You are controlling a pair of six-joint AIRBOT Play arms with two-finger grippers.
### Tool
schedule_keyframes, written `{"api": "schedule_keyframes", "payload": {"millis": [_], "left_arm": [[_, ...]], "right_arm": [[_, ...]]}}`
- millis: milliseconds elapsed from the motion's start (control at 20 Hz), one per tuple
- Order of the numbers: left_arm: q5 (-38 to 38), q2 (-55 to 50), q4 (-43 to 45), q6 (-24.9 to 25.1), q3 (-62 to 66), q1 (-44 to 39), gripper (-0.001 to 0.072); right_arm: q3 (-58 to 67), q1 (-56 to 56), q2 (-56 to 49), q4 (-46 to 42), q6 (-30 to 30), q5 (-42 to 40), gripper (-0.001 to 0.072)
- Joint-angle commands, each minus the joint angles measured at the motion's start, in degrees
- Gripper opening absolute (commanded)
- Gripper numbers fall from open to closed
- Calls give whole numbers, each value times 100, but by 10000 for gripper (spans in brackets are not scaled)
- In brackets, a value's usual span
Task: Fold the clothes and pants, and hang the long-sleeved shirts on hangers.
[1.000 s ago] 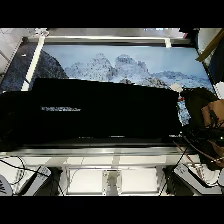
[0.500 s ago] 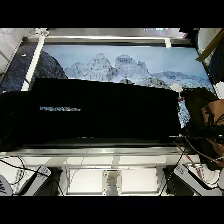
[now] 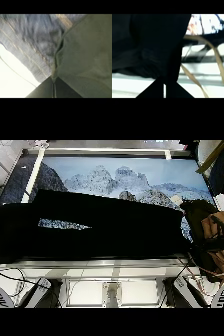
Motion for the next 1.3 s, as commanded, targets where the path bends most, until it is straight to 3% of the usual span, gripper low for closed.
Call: {"api": "schedule_keyframes", "payload": {"millis": [0, 200, 500, 750, 850, 1050, 1250], "left_arm": [[-103, -17, 2, 0, 1010, -380, 6], [-92, -951, 2, -282, 2345, -1738, 5], [103, -3818, 986, -1921, 4743, -2918, 6], [793, -5455, 1010, -2100, 6148, -3394, 5], [1008, -5814, 1062, -2105, 6286, -3473, 5], [1534, -6094, 1314, -2677, 6310, -3486, 5], [1779, -6076, 1309, -2699, 6461, -3501, 5]], "right_arm": [[455, 9, 63, 874, 13, -466, 11], [586, 254, 13, 1956, 17, -1694, 10], [586, 1222, -872, 1886, 658, -3176, 10], [586, 1762, -1797, 1888, 699, -4033, 10], [586, 2011, -2122, 1891, 702, -4325, 11], [588, 2245, -2330, 1893, 1226, -5062, 11], [588, 2221, -2326, 1891, 1488, -5313, 10]]}}
